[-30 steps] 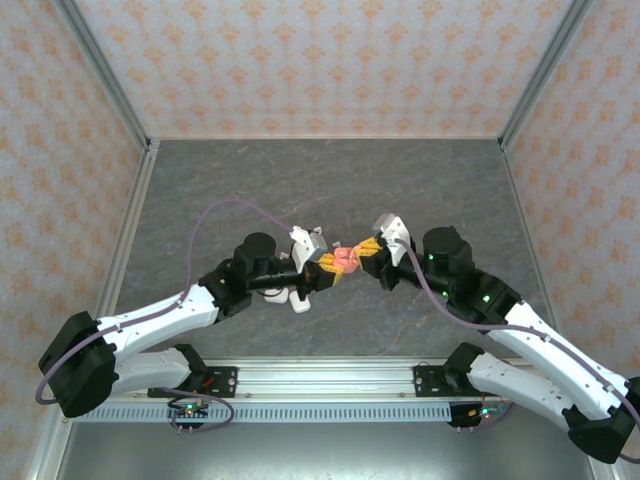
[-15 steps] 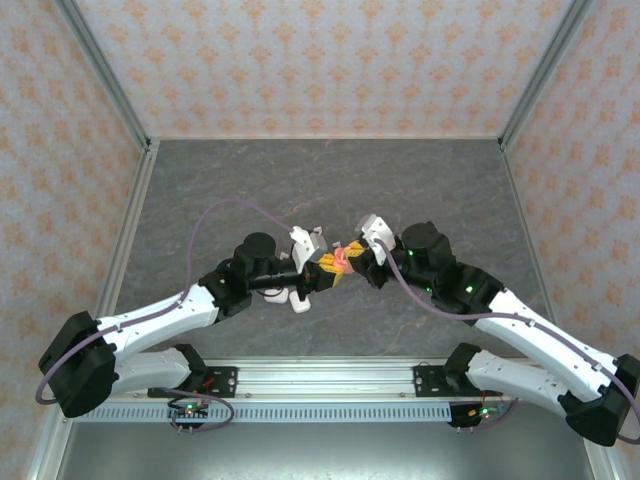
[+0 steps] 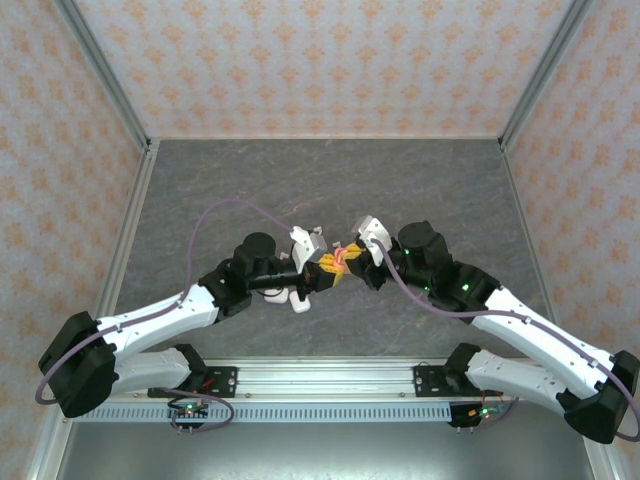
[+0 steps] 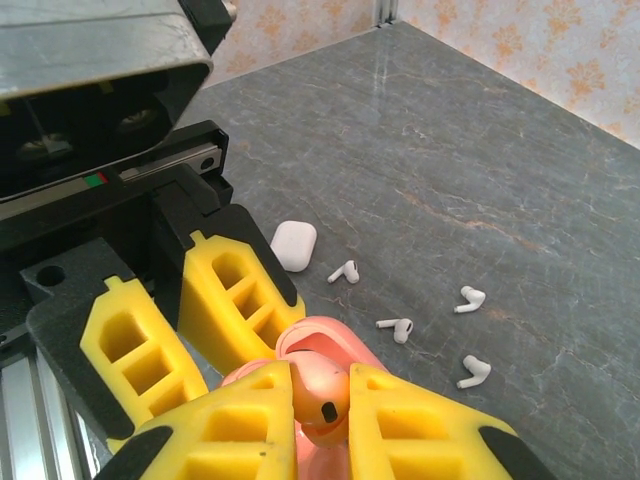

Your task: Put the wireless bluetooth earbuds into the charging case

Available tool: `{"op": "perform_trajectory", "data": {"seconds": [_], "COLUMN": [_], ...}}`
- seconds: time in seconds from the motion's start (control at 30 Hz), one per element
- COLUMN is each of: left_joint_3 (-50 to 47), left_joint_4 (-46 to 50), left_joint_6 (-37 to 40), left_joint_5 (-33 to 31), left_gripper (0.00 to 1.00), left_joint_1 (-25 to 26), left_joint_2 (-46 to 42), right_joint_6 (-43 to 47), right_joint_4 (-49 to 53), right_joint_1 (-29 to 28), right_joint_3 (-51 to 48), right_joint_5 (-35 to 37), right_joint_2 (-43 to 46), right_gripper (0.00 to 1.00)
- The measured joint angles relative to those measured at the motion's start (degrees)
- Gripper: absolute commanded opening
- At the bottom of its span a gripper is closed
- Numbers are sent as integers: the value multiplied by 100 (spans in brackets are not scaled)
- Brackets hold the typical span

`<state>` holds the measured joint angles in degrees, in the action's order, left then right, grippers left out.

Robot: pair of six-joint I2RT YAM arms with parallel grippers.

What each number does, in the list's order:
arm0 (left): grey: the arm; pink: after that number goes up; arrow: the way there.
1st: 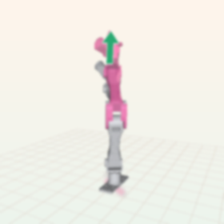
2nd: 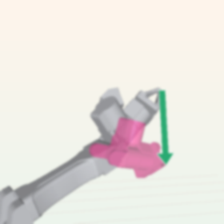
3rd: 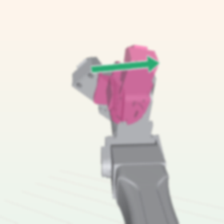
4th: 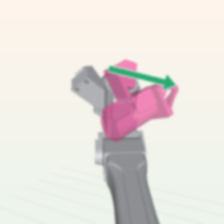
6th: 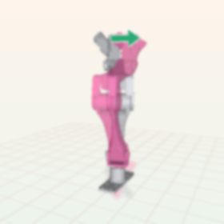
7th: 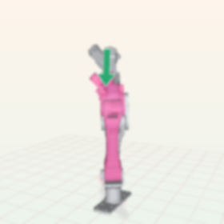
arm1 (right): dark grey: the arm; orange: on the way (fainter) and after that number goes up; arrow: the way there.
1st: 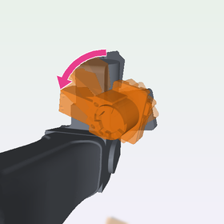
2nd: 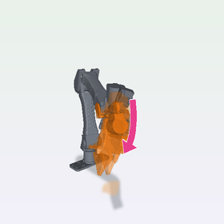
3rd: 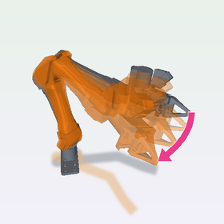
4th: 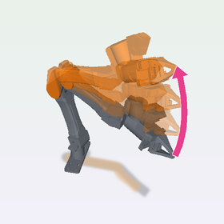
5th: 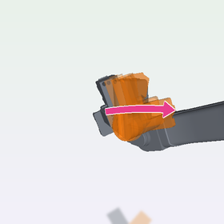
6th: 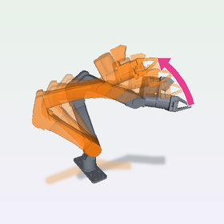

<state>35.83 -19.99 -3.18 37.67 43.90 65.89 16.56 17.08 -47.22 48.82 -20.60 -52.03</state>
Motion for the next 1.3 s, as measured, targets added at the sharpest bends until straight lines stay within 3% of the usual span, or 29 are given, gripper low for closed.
{"op": "perform_trajectory", "data": {"seconds": [0.73,1.03,1.3], "left_joint_3": [11,11,11], "left_joint_4": [37,42,46], "left_joint_6": [17,17,20], "left_joint_5": [63,87,111], "left_gripper": [0,0,0], "left_joint_1": [0,0,0], "left_joint_2": [-37,-46,-70], "right_joint_6": [0,-66,-201], "right_joint_4": [177,188,201], "right_joint_1": [-4,-15,-11], "right_joint_3": [0,2,11], "right_joint_5": [175,-184,-291], "right_joint_2": [-11,-28,-44], "right_gripper": [14,15,21]}}
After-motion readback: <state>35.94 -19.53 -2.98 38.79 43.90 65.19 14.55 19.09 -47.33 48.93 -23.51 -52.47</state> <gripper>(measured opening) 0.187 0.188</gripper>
